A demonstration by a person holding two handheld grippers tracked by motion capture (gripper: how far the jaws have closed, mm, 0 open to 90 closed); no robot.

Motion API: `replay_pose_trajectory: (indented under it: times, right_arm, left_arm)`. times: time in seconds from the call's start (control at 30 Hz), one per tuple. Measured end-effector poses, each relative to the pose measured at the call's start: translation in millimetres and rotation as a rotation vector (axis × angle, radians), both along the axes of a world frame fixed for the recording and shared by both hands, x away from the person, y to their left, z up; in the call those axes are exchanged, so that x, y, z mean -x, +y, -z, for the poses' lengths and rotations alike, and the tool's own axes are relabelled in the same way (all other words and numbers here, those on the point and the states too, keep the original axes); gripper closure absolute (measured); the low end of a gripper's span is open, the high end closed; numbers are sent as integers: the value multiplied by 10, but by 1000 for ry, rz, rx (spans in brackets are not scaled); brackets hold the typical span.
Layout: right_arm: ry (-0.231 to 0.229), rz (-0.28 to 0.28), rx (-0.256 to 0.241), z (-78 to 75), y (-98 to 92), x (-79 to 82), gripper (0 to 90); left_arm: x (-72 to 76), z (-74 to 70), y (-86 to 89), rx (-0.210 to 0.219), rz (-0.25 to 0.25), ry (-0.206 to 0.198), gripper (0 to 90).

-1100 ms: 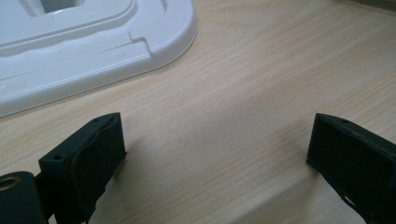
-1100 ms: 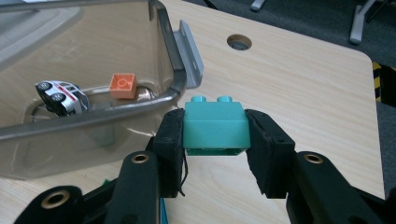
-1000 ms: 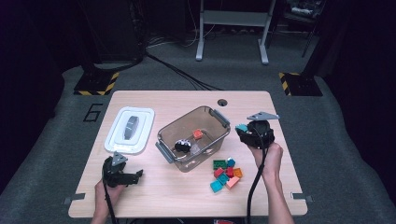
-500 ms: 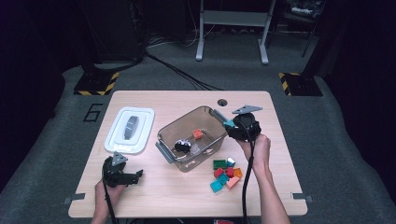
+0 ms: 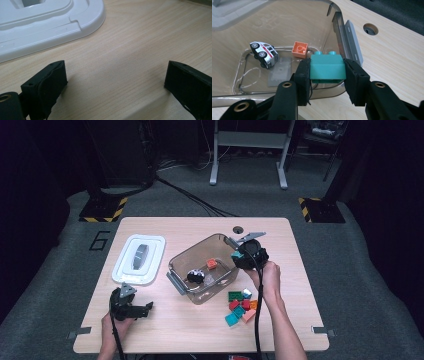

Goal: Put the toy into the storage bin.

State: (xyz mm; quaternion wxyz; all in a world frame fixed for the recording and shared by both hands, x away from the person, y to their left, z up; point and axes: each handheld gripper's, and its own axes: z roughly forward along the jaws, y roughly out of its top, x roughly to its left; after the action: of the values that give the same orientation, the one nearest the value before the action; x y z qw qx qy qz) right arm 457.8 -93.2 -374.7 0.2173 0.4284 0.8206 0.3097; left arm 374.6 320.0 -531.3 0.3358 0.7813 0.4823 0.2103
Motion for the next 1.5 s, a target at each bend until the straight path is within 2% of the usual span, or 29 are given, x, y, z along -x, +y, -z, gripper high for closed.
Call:
replay_pose_trajectory:
  times: [0.13,0.27,0.43,0.5,0.57,0.67,0.73,0.9,1.0,1.17,1.33,1.5]
  right_arm:
    - [12,0,2,11,3,4,590]
    - [0,-24,32,11,17,16,583]
    - [-3,-22,32,-7,23,46,577]
    - [2,-3,21,-13,24,61,549]
    - [-12,-15,16,-20,0,65,528]
    - [-9,6,6,-32,-26,85,403]
    - [-14,19,-21,-42,-55,108,298]
    - [-27,27,-88,-68,-163,185,163]
    - [-27,34,-110,-64,-224,246,141]
    - [-24,50,-122,24,-338,333,98]
    - [6,73,-132,160,-448,412,79]
    - [36,85,-117,320,-529,519,76]
  left_arm:
    - [0,0,0,0,0,0,39]
    - [0,0,0,1,0,0,39]
    - [0,0,0,0,0,0,39]
    - [0,0,0,0,0,0,39]
    - [0,0,0,0,0,0,39]
    - [1,0,0,0,0,0,40]
    - [1,0,0,0,0,0,40]
    - [1,0,0,0,1,-1,40]
    - [1,0,-1,0,0,-1,40]
    - [1,1,-1,1,0,-1,40]
    - [1,0,0,0,0,0,40]
    - [0,0,0,0,0,0,40]
